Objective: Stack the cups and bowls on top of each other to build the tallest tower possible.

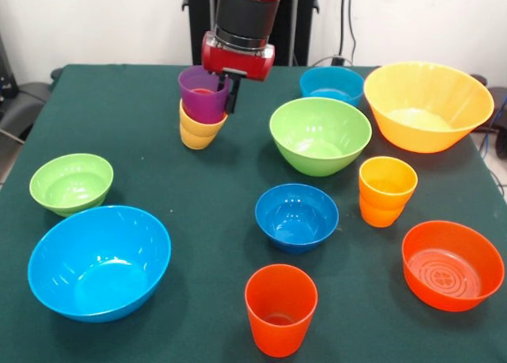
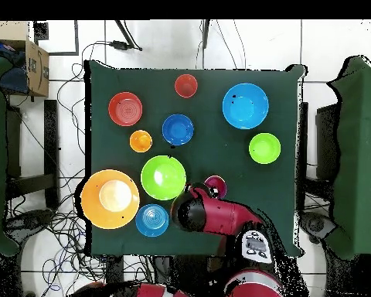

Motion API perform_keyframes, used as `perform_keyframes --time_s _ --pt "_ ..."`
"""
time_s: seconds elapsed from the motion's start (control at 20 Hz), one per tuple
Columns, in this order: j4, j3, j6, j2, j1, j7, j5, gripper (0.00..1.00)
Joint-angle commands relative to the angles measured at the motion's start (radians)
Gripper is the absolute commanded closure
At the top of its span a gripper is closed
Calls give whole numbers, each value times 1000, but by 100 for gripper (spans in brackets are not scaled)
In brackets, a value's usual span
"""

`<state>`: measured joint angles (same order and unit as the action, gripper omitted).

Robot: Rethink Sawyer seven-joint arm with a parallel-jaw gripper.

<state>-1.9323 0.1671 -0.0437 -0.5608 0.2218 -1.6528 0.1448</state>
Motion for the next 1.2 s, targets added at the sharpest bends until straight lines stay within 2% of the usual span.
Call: perform_keyframes --time_s 0.05,0.3,1.2 --pt "-35 -57 -134 9 40 -78 31 100" --pt "-29 -67 -127 21 50 -78 35 100" --pt "-9 -62 -224 -40 63 -42 47 100"
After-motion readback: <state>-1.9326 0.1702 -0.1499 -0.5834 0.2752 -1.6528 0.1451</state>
